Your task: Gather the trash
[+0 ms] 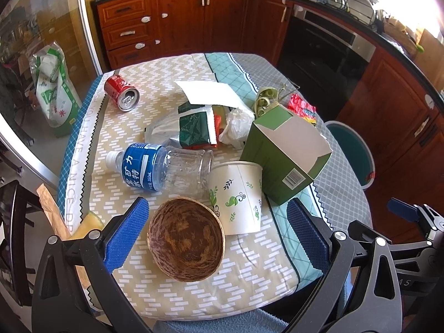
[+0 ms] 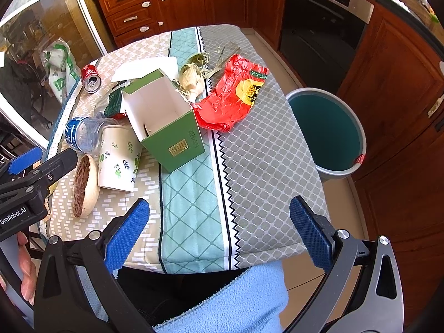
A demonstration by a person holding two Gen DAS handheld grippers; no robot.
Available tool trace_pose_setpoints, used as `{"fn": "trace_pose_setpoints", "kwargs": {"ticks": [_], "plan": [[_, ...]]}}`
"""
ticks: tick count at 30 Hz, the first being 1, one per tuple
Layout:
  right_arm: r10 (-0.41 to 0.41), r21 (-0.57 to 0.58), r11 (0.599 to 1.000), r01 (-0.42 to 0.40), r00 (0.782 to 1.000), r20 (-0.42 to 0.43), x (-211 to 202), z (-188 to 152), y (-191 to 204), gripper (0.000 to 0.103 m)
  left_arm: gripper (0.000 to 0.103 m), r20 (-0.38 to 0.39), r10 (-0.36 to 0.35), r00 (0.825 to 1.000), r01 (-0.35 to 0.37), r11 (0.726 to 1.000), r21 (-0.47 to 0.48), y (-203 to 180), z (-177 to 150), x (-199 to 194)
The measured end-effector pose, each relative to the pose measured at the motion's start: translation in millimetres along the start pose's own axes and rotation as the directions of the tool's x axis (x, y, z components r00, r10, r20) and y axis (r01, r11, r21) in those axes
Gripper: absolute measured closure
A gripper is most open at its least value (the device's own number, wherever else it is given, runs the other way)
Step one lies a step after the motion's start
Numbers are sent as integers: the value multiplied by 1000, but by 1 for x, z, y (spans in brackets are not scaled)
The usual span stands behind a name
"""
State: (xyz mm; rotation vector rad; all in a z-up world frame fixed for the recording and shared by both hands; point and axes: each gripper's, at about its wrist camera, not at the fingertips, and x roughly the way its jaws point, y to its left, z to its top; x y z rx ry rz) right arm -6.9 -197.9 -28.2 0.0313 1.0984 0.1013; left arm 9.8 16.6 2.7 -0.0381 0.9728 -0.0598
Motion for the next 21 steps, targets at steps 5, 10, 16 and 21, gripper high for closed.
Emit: {"fn": "trace_pose_setpoints", "kwargs": {"ticks": [5, 10, 16, 21], "plan": [[18, -41, 999, -17, 1000, 18, 4, 7, 6, 6, 4, 4, -41, 999, 41, 999, 24, 17, 6, -2], [60, -65, 996, -59, 998, 24, 21, 22, 11, 6, 4, -29, -90, 996, 90, 996, 18, 39, 8, 6], [120, -107, 987, -117, 992, 24, 41, 39, 28, 8, 4, -81, -122, 989, 124, 992, 10, 50, 7, 19], [136, -161, 979, -129, 990, 32, 58, 49, 42, 17, 4, -102, -129, 986, 133, 991, 29, 50, 8, 26]]}}
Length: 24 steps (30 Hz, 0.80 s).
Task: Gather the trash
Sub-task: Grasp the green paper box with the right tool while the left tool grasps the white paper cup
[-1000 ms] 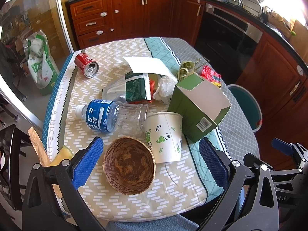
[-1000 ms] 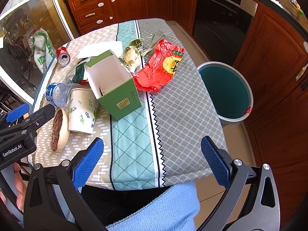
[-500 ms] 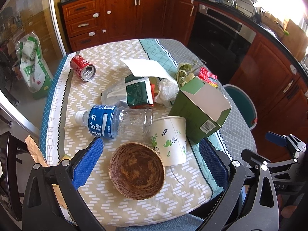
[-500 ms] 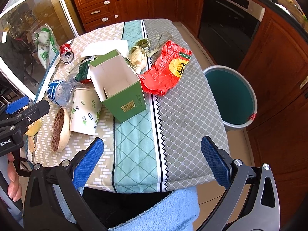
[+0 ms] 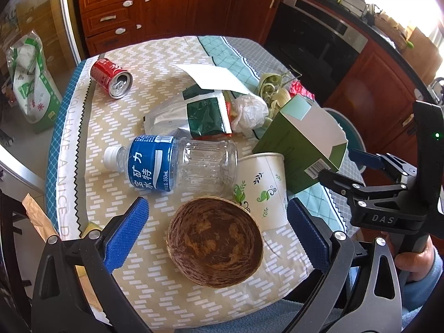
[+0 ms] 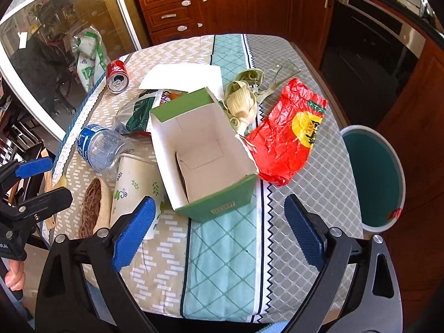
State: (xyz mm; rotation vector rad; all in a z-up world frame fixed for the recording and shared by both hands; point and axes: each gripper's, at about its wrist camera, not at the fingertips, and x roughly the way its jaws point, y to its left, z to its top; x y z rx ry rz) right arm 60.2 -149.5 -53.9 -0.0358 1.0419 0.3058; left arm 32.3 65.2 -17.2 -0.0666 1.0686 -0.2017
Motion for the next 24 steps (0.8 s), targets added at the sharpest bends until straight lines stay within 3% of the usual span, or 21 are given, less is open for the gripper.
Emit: {"fn": "trace_pose_setpoints", "kwargs": {"ticks": [3, 5, 8, 9, 15, 18, 24], "plan": [[34, 4, 999, -34, 999, -14, 11, 1, -1, 40, 4, -22, 1, 1000, 0, 1000, 30, -7, 1, 8], [46, 6, 999, -46, 999, 5, 8, 1, -2, 45, 4, -35, -3, 999, 5, 999, 49, -13, 2, 13], [83, 40, 996, -83, 997, 6, 3, 1, -7, 46, 4, -54, -2, 999, 7, 996, 86, -24, 2, 21], [117, 89, 989, -118, 993, 15, -6, 0, -16, 46, 7, -59, -3, 998, 9, 995, 102, -30, 2, 23], [134, 129, 981, -143, 988, 71, -34, -5, -33, 46, 24, -128, -39, 991, 59, 985, 160, -56, 3, 38], [128, 142, 980, -140, 988, 90, -45, -12, -43, 46, 24, -163, -47, 985, 75, 983, 166, -66, 2, 49], [132, 195, 971, -139, 990, 49, -48, -37, -69, 45, 24, -215, -28, 976, 67, 982, 177, -81, 3, 74]]}}
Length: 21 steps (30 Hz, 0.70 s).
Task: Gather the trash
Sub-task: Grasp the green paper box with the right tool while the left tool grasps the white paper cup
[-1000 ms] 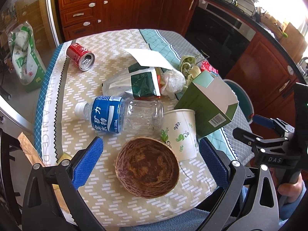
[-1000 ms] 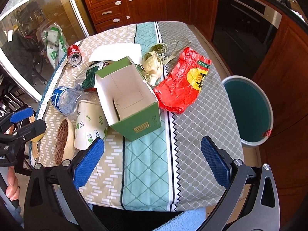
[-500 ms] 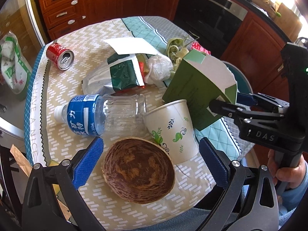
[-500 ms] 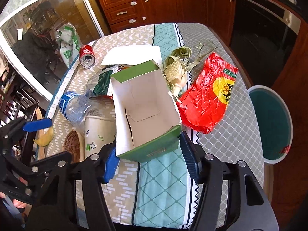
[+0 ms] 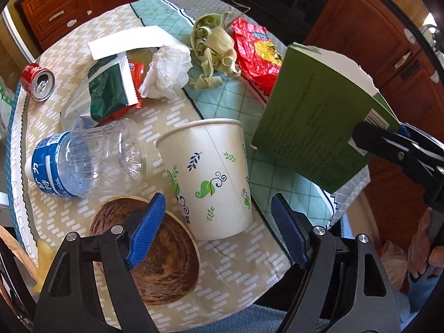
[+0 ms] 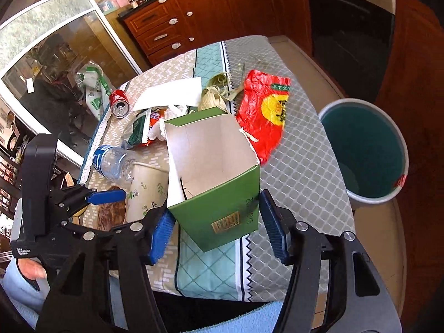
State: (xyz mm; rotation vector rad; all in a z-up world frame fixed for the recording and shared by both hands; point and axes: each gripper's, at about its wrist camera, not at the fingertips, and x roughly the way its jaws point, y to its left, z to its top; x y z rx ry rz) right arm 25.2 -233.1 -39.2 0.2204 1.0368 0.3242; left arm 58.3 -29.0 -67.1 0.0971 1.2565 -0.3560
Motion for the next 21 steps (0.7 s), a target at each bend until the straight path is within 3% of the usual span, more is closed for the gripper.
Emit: {"fn": "trace_pose_setpoints", "kwargs": {"ticks": [3, 5, 6, 9, 12, 14, 15, 16, 21], "plan": [[1, 27, 1000, -1, 1000, -1, -4, -10, -12, 43, 27, -10, 7, 1000, -6, 1000, 28, -12, 4, 8], [5, 42, 999, -5, 1000, -1, -3, -13, -17, 40, 41, -11, 29, 1000, -29, 999, 44, -18, 6, 14], [8, 45, 999, -8, 1000, -2, -2, -13, -19, 39, 42, -9, 34, 999, -34, 999, 42, -20, 7, 16], [-7, 30, 1000, 7, 1000, 0, 2, -16, -17, 35, 41, -11, 43, 999, -43, 999, 25, -19, 9, 19], [-6, 29, 1000, 6, 1000, 1, 12, -14, -18, 31, 31, -39, 78, 996, -78, 997, -2, -15, 11, 30], [-10, 27, 1000, 10, 1000, 13, 17, -13, -18, 37, 31, -47, 72, 996, -73, 997, -20, -13, 12, 36], [-13, 28, 1000, 12, 1000, 24, 17, -13, -17, 40, 44, -39, 68, 997, -69, 997, -27, -12, 12, 36], [-2, 32, 999, 2, 1000, 22, 17, -13, -17, 43, 47, -30, 68, 997, -69, 997, -31, -12, 12, 34], [60, 59, 996, -63, 997, 50, -1, -5, -21, 44, 48, 41, 62, 997, -60, 997, -44, -9, 14, 6]]}}
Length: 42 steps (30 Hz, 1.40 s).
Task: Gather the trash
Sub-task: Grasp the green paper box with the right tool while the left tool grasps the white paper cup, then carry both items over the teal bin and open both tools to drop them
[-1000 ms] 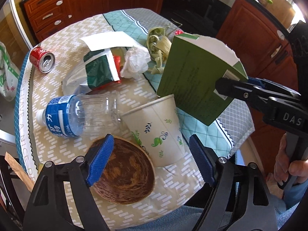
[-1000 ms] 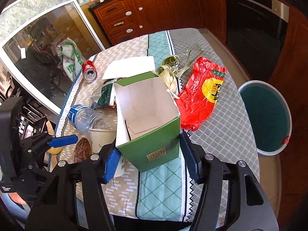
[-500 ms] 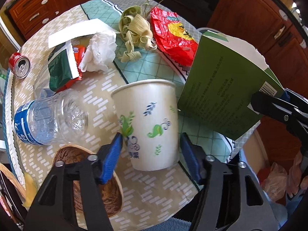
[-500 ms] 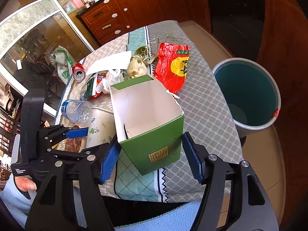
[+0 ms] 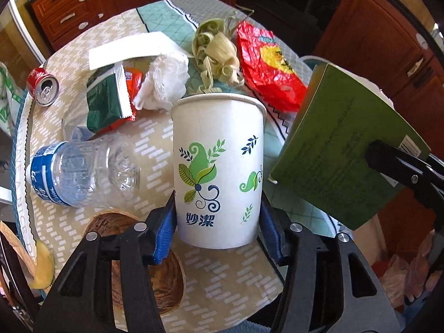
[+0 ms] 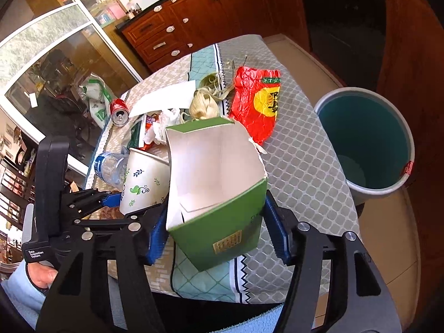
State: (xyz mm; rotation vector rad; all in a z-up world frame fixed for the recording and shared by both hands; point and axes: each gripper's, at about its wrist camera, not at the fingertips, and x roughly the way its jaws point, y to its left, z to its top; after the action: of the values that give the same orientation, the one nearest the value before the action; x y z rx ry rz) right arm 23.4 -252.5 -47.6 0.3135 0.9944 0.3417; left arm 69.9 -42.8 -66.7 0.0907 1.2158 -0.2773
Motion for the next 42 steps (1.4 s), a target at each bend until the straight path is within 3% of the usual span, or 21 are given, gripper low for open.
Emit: {"fn": "trace_pose_setpoints", "kwargs": {"ticks": [5, 12, 16, 20, 29, 34, 38, 42], "plan": [[-7, 5, 1000, 6, 995, 102, -38, 23, -3, 44, 48, 64, -26, 998, 26, 1000, -2, -3, 9, -36], [-146, 96, 987, 127, 963, 226, -85, 63, -53, 44, 47, 98, -100, 990, 89, 990, 111, -46, 44, -55], [-245, 164, 963, 212, 944, 222, -87, 79, -98, 44, 47, 88, -138, 987, 119, 974, 194, -85, 71, -46], [-299, 214, 940, 265, 943, 148, -59, 86, -144, 44, 47, 50, -166, 985, 151, 964, 220, -112, 99, -25], [-215, 306, 928, 212, 976, -23, 29, 85, -212, 41, 47, -17, -155, 988, 154, 951, 268, -156, 141, 25], [-106, 365, 921, 135, 989, -99, 66, 80, -234, 37, 47, -59, -138, 989, 149, 949, 277, -172, 157, 56], [-52, 404, 909, 99, 991, -125, 79, 77, -247, 34, 46, -86, -125, 988, 145, 945, 293, -183, 165, 72], [-62, 419, 901, 110, 990, -128, 74, 69, -255, 29, 46, -110, -123, 986, 152, 940, 304, -191, 169, 86]]}}
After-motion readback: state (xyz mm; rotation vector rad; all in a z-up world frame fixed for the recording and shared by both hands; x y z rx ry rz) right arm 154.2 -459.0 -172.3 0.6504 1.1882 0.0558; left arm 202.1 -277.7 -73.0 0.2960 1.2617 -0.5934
